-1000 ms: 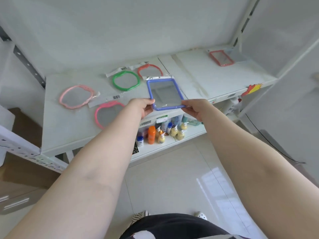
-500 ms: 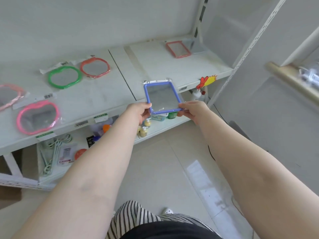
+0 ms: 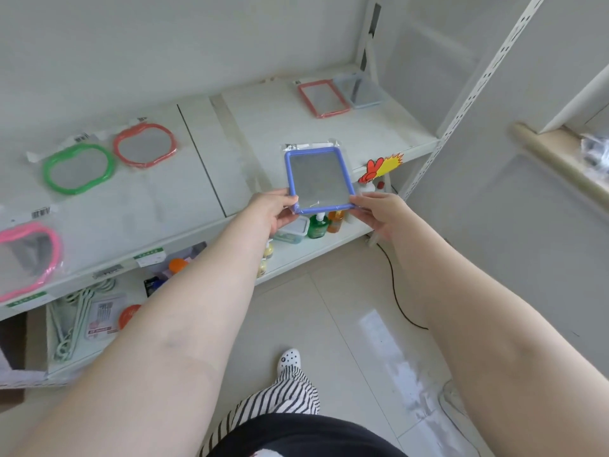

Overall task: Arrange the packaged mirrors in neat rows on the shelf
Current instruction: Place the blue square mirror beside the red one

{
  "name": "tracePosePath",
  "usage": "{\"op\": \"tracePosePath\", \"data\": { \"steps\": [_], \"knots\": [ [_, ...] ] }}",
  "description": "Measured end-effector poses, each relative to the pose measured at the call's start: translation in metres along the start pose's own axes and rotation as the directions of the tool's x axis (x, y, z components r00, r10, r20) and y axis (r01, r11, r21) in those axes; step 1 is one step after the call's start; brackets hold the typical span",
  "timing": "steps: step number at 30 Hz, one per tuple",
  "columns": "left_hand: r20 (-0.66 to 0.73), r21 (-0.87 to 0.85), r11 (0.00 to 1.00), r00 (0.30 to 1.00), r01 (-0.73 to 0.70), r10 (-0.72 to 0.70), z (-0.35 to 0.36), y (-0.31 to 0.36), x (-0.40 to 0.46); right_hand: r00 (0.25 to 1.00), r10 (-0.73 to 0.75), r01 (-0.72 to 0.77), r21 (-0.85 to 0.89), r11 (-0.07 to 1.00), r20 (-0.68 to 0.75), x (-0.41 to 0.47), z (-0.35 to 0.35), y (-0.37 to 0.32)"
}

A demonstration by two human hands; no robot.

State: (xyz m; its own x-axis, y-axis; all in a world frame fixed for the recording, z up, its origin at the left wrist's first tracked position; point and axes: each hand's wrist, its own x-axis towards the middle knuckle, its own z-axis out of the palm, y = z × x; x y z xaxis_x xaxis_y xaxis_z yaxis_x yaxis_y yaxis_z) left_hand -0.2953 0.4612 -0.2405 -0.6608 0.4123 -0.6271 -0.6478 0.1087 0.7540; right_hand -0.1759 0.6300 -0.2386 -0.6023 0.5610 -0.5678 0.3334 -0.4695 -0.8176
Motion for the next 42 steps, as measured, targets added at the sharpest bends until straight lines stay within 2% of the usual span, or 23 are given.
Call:
{"op": "tracePosePath", "data": {
  "steps": [7,15,20,24,34,39,42],
  "knots": [
    [0.050,0.016,1.000,0.999,-0.008,0.007,0.044,0.039,0.058,1.000,-0.004,0.006,0.070,0.998,-0.029,0.051,-0.015,-0.048],
    [-0.004,-0.027,0.999,0.999,-0.036,0.036,0.075,0.066,0.114,0.999,-0.001,0.002,0.018,1.000,-0.040,0.118,-0.016,-0.089],
    [-0.082,-0.106,0.992,0.995,-0.063,0.054,0.091,0.088,0.141,0.998,-0.037,0.040,-0.069,0.997,0.055,0.166,-0.011,-0.123],
    [-0.193,-0.166,0.980,0.978,-0.106,0.073,0.106,0.104,0.159,0.990,-0.042,0.069,-0.211,0.975,0.132,0.207,-0.006,-0.154],
    [-0.479,-0.223,0.955,0.875,-0.194,0.065,0.097,0.112,0.182,0.943,0.059,0.061,-0.344,0.937,0.328,0.264,0.044,-0.176],
    [-0.537,-0.194,0.960,0.840,-0.204,0.070,0.079,0.129,0.201,0.930,0.079,0.049,-0.335,0.941,0.358,0.284,0.073,-0.180],
    [-0.525,-0.181,0.963,0.848,-0.198,0.076,0.074,0.143,0.221,0.940,0.062,0.065,-0.353,0.933,0.336,0.302,0.089,-0.185]
  ]
}}
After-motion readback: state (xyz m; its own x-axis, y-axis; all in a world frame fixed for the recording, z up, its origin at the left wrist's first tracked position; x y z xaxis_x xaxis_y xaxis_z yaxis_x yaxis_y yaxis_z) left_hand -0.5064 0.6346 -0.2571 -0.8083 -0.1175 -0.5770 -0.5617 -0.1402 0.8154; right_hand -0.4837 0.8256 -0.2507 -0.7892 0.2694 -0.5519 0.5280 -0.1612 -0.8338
